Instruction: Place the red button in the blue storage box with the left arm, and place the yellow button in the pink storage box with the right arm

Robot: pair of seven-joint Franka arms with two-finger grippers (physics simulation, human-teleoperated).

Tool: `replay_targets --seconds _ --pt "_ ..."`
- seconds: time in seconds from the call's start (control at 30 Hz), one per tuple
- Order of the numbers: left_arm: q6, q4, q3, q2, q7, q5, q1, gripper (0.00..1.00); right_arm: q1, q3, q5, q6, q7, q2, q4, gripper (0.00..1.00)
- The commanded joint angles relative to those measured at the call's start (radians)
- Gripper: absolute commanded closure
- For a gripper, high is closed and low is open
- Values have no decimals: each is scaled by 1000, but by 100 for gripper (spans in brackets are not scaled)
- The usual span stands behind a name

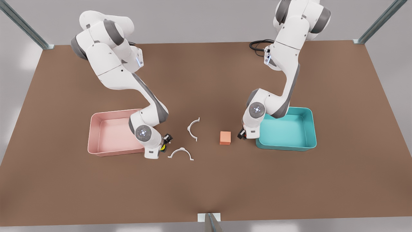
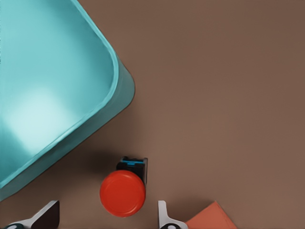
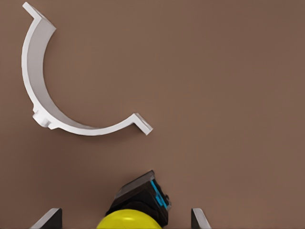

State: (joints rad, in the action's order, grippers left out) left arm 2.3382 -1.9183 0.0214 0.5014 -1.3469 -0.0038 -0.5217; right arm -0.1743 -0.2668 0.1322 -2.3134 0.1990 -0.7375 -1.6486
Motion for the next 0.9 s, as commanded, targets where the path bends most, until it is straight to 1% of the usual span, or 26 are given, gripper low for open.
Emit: replay_targets --seconds 0.0,0.07,0.1,0.2,0.23,0.27,0.3,0.33,0.37,0.4,0.43,0.47,0.57,0.67,0.7,0.77,0.8,0.87 --pt "20 -1 0 8 -268 1 0 0 3 0 6 -100 94 -16 -10 0" --pt "43 1 0 23 -265 1 2 0 9 0 33 -136 94 -25 -23 0" --pt "46 4 0 28 -264 2 2 0 9 1 33 -136 96 -25 -23 6" --pt "72 5 0 29 -264 2 2 0 9 1 33 -135 96 -23 -23 30" --pt "81 5 0 35 -262 5 2 0 7 1 33 -133 96 -22 -23 34" --pt "81 5 0 37 -262 2 2 8 7 1 33 -132 97 -20 -23 38" --pt "82 5 0 43 -261 5 2 26 7 1 33 -130 97 -19 -22 42" --pt "82 5 0 43 -261 5 2 31 6 1 33 -129 99 -17 -22 45" --pt "82 5 0 43 -259 5 2 33 4 1 33 -126 100 -16 -19 51" --pt "81 5 0 45 -247 5 2 34 3 1 33 -126 100 -13 -19 54" --pt "81 5 0 49 -245 5 3 36 3 0 33 -123 100 3 -19 54" --pt "81 5 2 51 -245 5 5 40 4 0 33 -90 102 39 -19 53" --pt "81 5 2 49 -244 5 3 49 58 -12 30 -40 112 145 -20 53" --pt "75 5 2 37 -235 7 2 51 271 -176 29 94 108 224 -22 53" --pt "43 5 3 -3 -232 28 2 51 317 -198 30 161 109 262 -27 53" --pt "-72 5 3 -84 -224 68 3 51 398 -222 30 149 112 329 -141 53" --pt "-149 5 3 -127 -187 68 3 51 475 -273 30 86 112 354 -224 53" --pt "-259 7 9 -196 -138 68 6 51 633 -377 32 49 114 401 -336 53"
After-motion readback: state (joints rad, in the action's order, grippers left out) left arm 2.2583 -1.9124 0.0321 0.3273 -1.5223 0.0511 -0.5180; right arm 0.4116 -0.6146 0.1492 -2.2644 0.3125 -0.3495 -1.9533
